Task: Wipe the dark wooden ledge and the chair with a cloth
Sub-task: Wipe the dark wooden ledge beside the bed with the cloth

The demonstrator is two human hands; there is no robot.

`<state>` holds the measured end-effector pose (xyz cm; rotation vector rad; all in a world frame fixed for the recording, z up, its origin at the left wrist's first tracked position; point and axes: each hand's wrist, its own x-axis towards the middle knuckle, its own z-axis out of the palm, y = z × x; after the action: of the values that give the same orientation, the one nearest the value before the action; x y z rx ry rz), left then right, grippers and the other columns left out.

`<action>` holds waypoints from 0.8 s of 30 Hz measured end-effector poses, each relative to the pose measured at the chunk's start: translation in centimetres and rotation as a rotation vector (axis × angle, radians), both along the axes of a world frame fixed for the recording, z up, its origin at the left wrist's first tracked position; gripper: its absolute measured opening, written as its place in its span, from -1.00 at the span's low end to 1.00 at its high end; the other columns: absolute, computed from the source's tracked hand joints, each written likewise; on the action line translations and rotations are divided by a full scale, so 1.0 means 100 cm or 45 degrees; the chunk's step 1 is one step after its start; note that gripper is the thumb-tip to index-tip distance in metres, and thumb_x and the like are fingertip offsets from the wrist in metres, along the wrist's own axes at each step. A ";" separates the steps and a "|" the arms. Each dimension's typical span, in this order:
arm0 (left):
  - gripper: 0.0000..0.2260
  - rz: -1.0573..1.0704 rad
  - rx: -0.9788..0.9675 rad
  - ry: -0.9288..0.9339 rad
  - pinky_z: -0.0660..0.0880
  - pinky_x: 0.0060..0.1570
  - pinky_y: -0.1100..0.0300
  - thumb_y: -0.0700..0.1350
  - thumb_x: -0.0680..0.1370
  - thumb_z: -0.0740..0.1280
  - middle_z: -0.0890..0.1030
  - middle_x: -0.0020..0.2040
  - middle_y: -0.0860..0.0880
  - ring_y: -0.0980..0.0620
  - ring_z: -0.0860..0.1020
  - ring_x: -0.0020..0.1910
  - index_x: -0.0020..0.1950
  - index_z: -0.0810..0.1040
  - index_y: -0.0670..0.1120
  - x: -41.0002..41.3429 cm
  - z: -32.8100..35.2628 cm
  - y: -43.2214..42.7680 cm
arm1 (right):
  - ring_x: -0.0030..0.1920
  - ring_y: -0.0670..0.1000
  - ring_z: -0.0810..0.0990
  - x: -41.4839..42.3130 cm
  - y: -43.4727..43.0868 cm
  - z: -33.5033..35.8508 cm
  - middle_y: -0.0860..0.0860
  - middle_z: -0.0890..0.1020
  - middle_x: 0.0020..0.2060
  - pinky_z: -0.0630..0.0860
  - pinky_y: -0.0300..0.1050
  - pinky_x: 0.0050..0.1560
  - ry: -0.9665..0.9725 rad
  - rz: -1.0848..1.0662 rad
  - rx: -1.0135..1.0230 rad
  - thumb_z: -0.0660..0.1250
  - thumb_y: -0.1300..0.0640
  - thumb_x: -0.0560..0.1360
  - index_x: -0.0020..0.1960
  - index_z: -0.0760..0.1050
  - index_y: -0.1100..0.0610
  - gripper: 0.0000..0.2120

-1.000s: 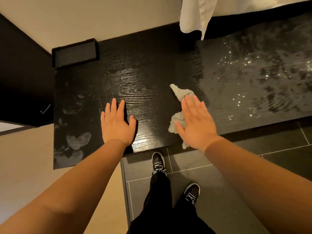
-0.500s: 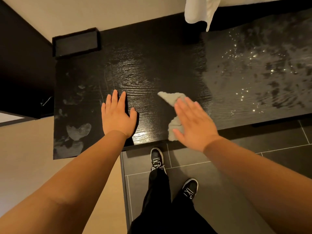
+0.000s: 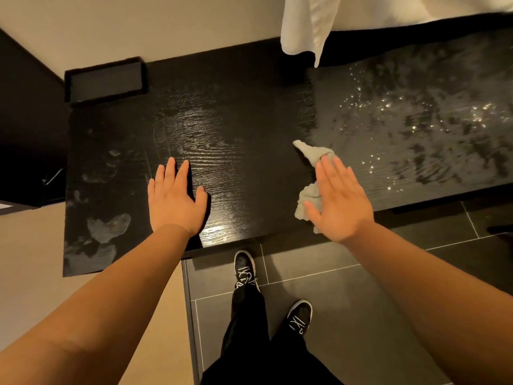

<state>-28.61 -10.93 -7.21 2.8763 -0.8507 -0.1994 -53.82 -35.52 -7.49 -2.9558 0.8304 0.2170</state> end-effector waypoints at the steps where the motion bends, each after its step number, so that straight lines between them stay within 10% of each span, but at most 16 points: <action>1: -0.39 -0.001 -0.005 -0.006 0.02 0.65 -0.16 0.18 0.66 0.13 0.12 0.71 -0.08 -0.14 0.04 0.69 0.69 0.17 0.04 0.000 0.000 0.000 | 0.66 0.19 -0.02 -0.001 -0.002 0.000 0.20 0.09 0.65 0.04 0.22 0.63 0.010 -0.054 -0.014 0.04 -0.27 0.61 0.66 0.02 0.26 -0.18; 10: -0.40 0.017 0.001 0.013 0.03 0.65 -0.18 0.16 0.67 0.16 0.13 0.71 -0.10 -0.15 0.05 0.69 0.69 0.19 0.01 -0.001 -0.003 0.002 | 0.67 0.11 -0.18 0.003 0.013 -0.003 0.11 -0.06 0.68 -0.02 0.16 0.64 0.045 0.198 0.028 -0.13 -0.20 0.67 0.69 -0.10 0.19 -0.29; 19: -0.42 -0.081 -0.026 0.134 -0.02 0.63 -0.26 0.14 0.67 0.20 0.13 0.70 -0.15 -0.22 0.01 0.68 0.67 0.26 -0.01 -0.041 0.005 -0.071 | 0.66 0.18 -0.19 0.000 -0.011 0.006 0.16 -0.09 0.67 -0.19 0.13 0.65 0.023 -0.197 0.067 -0.10 -0.19 0.67 0.68 -0.15 0.22 -0.27; 24: -0.41 -0.104 0.022 0.167 -0.16 0.63 -0.26 0.23 0.68 0.07 -0.05 0.73 -0.02 -0.12 -0.12 0.70 0.70 0.09 0.14 -0.070 0.001 -0.136 | 0.67 0.12 -0.13 -0.016 -0.028 -0.001 0.12 0.00 0.68 -0.03 0.15 0.65 0.005 0.140 0.092 -0.08 -0.21 0.66 0.68 -0.04 0.20 -0.27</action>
<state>-35.65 -24.49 -7.13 2.8093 -0.9465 -0.4010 -55.46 -38.35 -7.58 -2.9366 0.6466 0.2526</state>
